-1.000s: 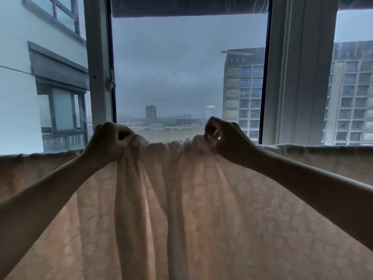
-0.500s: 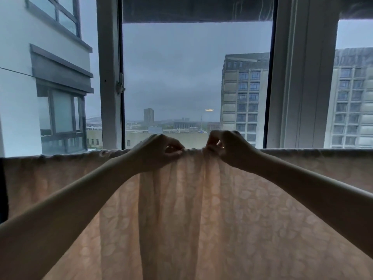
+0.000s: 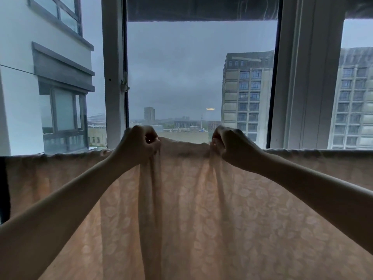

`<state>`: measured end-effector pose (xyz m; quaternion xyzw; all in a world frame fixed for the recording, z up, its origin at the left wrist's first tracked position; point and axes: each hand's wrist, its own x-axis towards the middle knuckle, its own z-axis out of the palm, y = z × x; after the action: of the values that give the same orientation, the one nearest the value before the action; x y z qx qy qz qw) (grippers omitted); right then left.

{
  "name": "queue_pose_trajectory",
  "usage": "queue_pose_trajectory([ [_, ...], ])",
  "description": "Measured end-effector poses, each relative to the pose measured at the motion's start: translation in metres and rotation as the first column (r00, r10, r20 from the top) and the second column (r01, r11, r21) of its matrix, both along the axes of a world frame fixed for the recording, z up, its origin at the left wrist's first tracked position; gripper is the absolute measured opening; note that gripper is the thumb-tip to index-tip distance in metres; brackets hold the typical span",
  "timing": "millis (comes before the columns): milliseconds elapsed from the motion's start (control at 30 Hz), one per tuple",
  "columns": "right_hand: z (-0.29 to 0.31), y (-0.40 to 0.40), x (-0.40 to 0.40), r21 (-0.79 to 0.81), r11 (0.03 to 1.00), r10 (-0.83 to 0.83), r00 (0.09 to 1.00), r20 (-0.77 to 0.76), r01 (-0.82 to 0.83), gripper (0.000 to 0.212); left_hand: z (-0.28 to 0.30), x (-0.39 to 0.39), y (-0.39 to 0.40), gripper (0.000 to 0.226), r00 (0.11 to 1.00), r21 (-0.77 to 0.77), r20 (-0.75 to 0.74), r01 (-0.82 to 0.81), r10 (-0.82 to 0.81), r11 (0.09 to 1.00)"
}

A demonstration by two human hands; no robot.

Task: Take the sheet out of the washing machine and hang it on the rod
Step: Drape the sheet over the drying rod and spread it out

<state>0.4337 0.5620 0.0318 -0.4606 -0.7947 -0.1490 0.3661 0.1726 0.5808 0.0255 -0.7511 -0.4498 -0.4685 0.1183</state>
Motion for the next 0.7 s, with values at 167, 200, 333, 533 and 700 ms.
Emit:
queue_pose_trajectory([
  [167, 0.003, 0.000, -0.011, -0.010, 1.000, 0.023, 1.000, 0.018, -0.023, 0.009, 0.000, -0.002, 0.003, 0.006, 0.999, -0.012, 0.034, -0.025, 0.025, 1.000],
  [200, 0.004, 0.001, -0.014, -0.009, 0.999, 0.032, 0.999, 0.025, -0.032, 0.010, 0.000, -0.004, 0.004, 0.007, 0.999, -0.017, 0.042, -0.016, 0.016, 1.000],
  [333, 0.006, 0.008, -0.029, -0.102, 0.991, 0.091, 0.990, 0.104, -0.081, 0.010, -0.003, -0.014, 0.008, 0.009, 0.996, -0.105, 0.000, 0.089, -0.089, 0.990],
  [533, 0.014, 0.016, -0.056, -0.138, 0.971, 0.214, 0.964, 0.156, -0.193, 0.027, -0.006, -0.037, 0.004, 0.015, 0.983, -0.245, -0.094, 0.130, -0.157, 0.961],
  [700, 0.011, 0.022, -0.084, -0.130, 0.961, 0.262, 0.952, 0.158, -0.243, 0.022, -0.006, -0.064, -0.004, 0.024, 0.977, -0.295, -0.113, 0.139, -0.179, 0.946],
])
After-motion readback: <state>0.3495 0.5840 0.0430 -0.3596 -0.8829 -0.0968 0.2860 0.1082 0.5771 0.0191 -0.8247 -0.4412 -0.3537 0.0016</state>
